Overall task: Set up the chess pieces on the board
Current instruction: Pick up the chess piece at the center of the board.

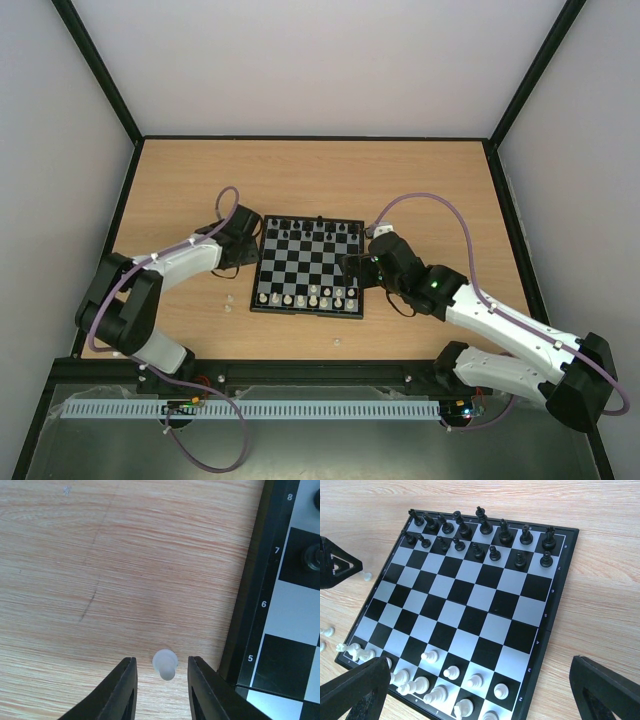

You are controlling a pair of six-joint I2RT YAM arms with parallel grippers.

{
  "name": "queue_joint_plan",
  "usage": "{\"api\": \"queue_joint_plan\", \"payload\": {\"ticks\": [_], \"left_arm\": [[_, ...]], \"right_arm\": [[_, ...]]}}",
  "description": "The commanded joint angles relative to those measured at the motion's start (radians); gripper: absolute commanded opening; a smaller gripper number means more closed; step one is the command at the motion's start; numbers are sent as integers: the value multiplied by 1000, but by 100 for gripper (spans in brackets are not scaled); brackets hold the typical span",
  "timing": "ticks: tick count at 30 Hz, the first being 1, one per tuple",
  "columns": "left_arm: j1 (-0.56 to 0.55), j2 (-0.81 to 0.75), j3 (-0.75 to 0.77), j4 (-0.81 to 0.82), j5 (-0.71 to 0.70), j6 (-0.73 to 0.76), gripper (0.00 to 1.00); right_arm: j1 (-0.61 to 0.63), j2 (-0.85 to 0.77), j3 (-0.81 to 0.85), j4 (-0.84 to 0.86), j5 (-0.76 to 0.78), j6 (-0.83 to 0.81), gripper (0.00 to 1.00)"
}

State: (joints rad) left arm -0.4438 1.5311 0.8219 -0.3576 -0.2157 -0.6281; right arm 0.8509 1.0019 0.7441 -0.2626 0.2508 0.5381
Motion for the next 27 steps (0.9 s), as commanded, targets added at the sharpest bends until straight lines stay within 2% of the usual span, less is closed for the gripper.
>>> {"api": "queue_joint_plan", "payload": {"ticks": [1,4,12,15,19,21,23,27], "left_arm": [[5,24,-16,18,8,7,29],[5,26,-16,21,9,9,24],[5,35,-17,20,12,11,23],[5,40,-20,22,15,12,26],[5,40,-25,23,13,12,35],[5,40,-25,22,16,12,36],[5,40,-26,24,17,11,29],[5,48,-29,27,23,15,23]], "right_arm": [[0,7,5,10,1,-4,99],[0,8,4,12,0,-4,99],[0,12,5,13,-3,-6,99],[0,12,5,13,-3,-6,99],[0,13,5,14,-5,-6,99],[0,14,5,14,-4,-6,99],[0,14,5,14,-4,-6,99],[0,15,5,14,-5,-6,99]]}}
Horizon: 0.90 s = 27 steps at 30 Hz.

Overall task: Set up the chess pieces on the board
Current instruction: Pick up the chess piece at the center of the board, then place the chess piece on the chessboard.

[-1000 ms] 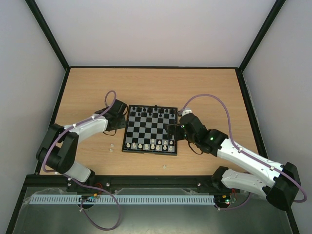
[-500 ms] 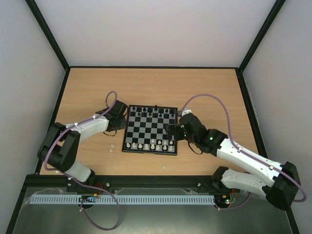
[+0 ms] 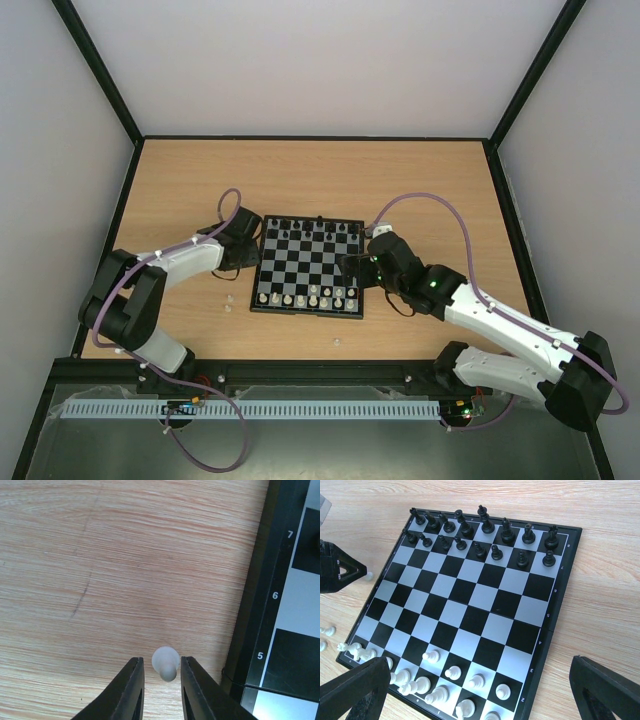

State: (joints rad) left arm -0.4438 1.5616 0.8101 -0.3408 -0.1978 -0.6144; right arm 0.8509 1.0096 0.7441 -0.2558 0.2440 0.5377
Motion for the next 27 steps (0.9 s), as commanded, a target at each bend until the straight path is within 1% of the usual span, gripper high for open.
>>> {"api": "queue_joint_plan", "payload": {"ticks": [1,7,11,14,16,21,24,27], "left_arm": [[5,20,-20,13,6,1,22],[5,16,-17,9,3,3,7],[4,2,-10,-5,8,5,4],[-13,-47,4,-49,15,3,3],[-47,-90,28,-98,16,3,3],[-185,-175,106,-229,25,6,5],[-266,-182,138,-275,40,2,5],[-335,-168,156,-287,60,-2,6]], "right_arm": [[0,7,5,7,2,-6,99],[0,7,4,7,2,-7,99],[0,5,4,7,4,-6,99],[0,2,3,7,10,-5,99],[0,-1,3,7,18,-4,99],[0,-14,0,4,37,-1,98],[0,-25,-1,1,56,3,99],[0,-37,-2,0,78,12,98]]}}
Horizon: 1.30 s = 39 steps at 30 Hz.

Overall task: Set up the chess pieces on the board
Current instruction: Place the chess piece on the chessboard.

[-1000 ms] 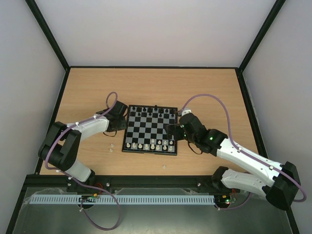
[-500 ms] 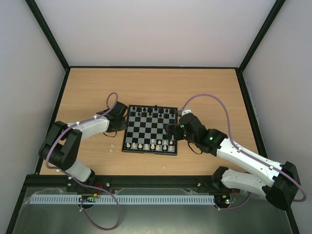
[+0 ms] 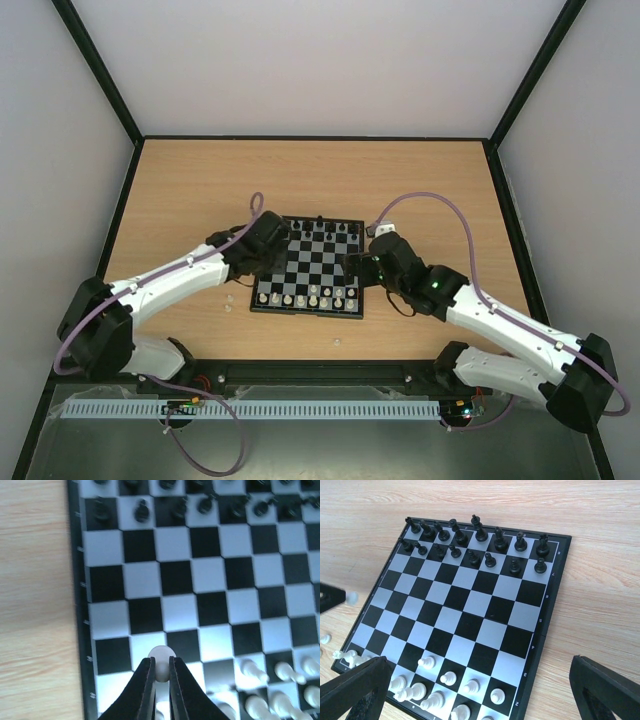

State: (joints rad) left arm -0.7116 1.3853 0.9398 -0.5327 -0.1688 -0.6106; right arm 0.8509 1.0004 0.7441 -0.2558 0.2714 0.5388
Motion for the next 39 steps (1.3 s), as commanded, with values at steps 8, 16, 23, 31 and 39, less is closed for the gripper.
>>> {"api": "queue_joint_plan", "payload": {"ticks": [8,16,23,31,39], "left_arm": [[-186,123,85,-89,20,-25,6],[-237,231,130,-68,27,-27,7],[-260,276,131,-54,29,-36,7],[-272,306,134,-43,30,-44,9],[-275,307,135,-53,17,-51,15]], "right_arm": [[0,-115,-17,-10,140,33,99],[0,-120,-22,-10,141,30,99],[0,-123,-23,-9,135,28,99],[0,-122,-23,-8,124,25,99],[0,-118,-25,-7,115,24,99]]}}
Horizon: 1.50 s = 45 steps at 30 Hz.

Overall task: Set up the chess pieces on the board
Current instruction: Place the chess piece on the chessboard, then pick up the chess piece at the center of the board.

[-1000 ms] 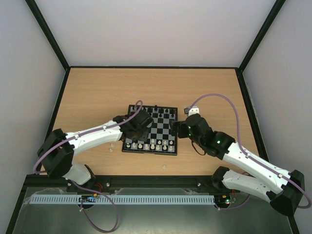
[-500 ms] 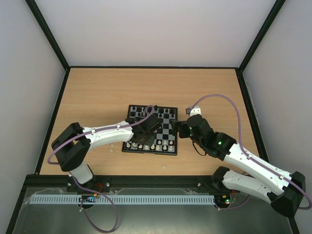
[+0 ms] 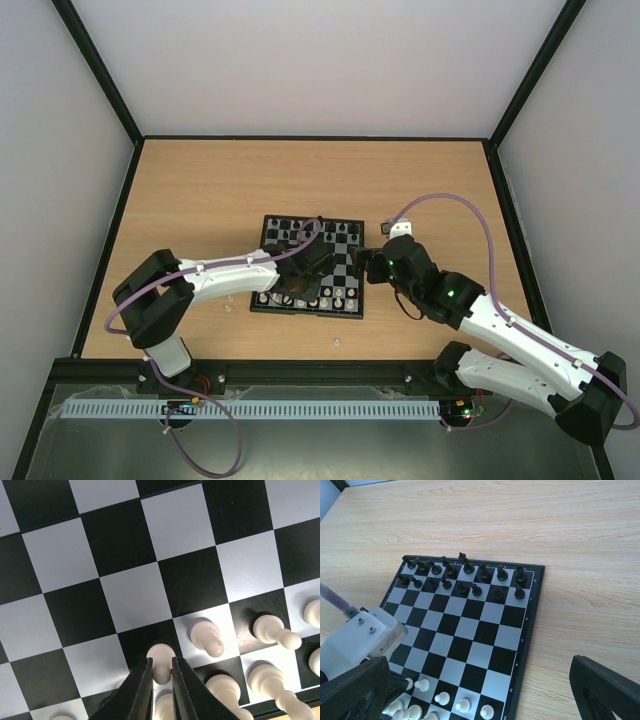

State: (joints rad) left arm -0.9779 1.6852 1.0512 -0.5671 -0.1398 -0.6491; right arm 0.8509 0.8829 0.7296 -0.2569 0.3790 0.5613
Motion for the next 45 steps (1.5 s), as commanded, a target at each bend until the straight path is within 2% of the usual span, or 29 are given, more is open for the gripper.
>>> {"api": "queue_joint_plan", "payload": {"ticks": [1,3,12,19,23,28,31,32,33,34,45], "left_arm": [[-11,6,25,-20,-14,-14,17],[-13,0,29,-27,-23,-19,21],[-15,-30,64,-63,-53,-20,23],[-14,-104,84,-115,-116,-32,32],[-9,-236,53,-175,-205,-88,47],[47,-477,-96,-206,-253,-184,70],[119,-589,-204,-194,-240,-208,76],[137,-621,-236,-178,-227,-214,81],[147,-654,-264,-149,-203,-207,95],[156,-668,-283,-131,-193,-210,99],[176,-752,-351,57,-163,-182,99]], "right_arm": [[0,0,-10,-5,7,2,99],[0,1,-11,-4,4,0,99],[0,4,-12,-2,-3,0,99],[0,4,-13,-1,-5,0,99],[0,7,-12,-2,-4,-1,99],[0,11,-13,2,-16,-1,99],[0,14,-15,6,-24,0,99],[0,17,-14,8,-26,-1,99],[0,19,-13,8,-26,-1,99],[0,21,-12,8,-26,-1,99],[0,76,-12,26,-24,-13,99]]}}
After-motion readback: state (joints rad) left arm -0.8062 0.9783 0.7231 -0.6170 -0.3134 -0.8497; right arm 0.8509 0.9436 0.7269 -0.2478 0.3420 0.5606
